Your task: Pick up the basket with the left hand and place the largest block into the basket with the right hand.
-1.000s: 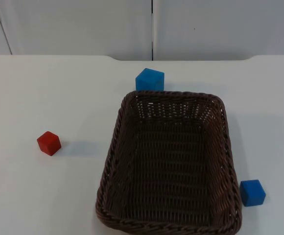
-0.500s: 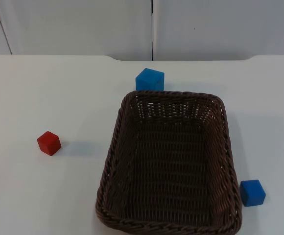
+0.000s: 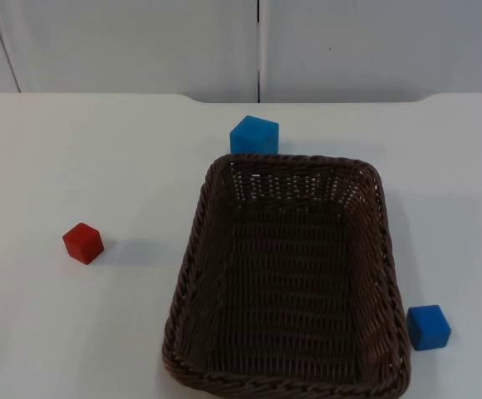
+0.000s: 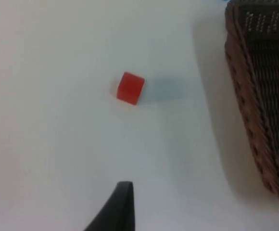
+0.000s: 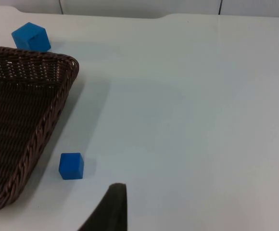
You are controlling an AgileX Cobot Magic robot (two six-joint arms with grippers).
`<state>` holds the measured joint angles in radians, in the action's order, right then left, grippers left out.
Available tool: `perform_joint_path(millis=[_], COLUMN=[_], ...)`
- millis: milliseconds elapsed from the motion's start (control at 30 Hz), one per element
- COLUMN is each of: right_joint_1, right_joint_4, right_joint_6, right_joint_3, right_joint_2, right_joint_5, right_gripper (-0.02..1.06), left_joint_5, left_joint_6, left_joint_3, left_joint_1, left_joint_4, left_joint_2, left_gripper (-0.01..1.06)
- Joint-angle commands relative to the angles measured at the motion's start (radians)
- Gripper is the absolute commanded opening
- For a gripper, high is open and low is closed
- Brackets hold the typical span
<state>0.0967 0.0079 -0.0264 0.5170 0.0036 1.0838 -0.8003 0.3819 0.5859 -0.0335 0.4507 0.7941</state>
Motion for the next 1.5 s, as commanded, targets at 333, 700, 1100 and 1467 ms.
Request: perform_joint_path(millis=[333,700,1100,1467], right_joint_1=[-0.005,-0.005,-0.005,-0.005], right_joint_4=[-0.001,-0.001,-0.001,-0.001], right_joint_6=[-0.004,-0.004,-0.004,-0.004], right_joint_3=[-0.001,-0.001,-0.001,-0.001], right_joint_2=[-0.004,-0.004,-0.004,-0.004], right_joint_5=[-0.006,-0.006,-0.006,-0.006], right_gripper=[1.05,1.05,1.05,1.05], left_joint_5=[-0.033,-0.035,-0.024,0.007], left_joint_6=[0.040,0.040,0.032,0.003], left_joint_3=[0.151,0.219,0.293,0.384], left_joint_1=[-0.003,0.001,0.156,0.308], left_joint_4=[0.051,0.083,0.081,0.084], left_joint_2=[0.182,0.316,0.510,0.712], left_gripper=[1.03,1.03,1.03,1.03])
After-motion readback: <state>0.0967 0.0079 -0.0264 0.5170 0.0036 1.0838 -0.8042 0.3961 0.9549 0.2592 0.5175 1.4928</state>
